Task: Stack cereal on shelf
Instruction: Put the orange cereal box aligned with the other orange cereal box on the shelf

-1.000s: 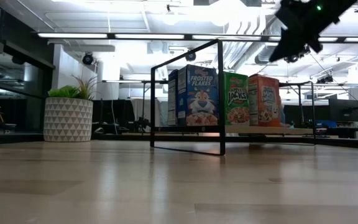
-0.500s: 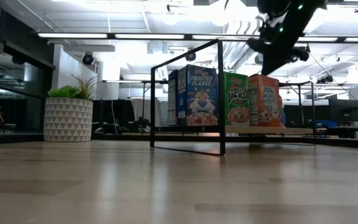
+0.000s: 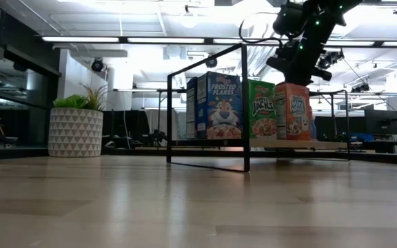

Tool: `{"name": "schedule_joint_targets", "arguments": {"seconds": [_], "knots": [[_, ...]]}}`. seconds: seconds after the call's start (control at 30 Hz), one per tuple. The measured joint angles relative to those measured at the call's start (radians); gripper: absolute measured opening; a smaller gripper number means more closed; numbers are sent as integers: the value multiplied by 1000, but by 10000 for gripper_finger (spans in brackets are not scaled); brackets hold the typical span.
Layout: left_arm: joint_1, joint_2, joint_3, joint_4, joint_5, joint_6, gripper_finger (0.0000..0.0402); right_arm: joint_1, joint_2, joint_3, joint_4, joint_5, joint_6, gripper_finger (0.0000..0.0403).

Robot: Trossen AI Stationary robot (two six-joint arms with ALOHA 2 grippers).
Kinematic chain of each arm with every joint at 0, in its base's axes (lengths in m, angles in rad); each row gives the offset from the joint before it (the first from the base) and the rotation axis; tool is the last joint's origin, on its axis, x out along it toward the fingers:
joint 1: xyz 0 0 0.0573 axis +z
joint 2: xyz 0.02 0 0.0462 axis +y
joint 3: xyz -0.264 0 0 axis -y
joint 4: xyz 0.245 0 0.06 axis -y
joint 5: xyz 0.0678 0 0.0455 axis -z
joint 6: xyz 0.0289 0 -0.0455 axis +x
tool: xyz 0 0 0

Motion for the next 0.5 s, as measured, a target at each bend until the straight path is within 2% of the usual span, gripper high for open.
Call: {"name": "schedule_joint_targets", "arguments": {"seconds": [0.5], "knots": [[0,0,0,-4,0,0,289,1,-1,0,25,-51,4,0]]}}
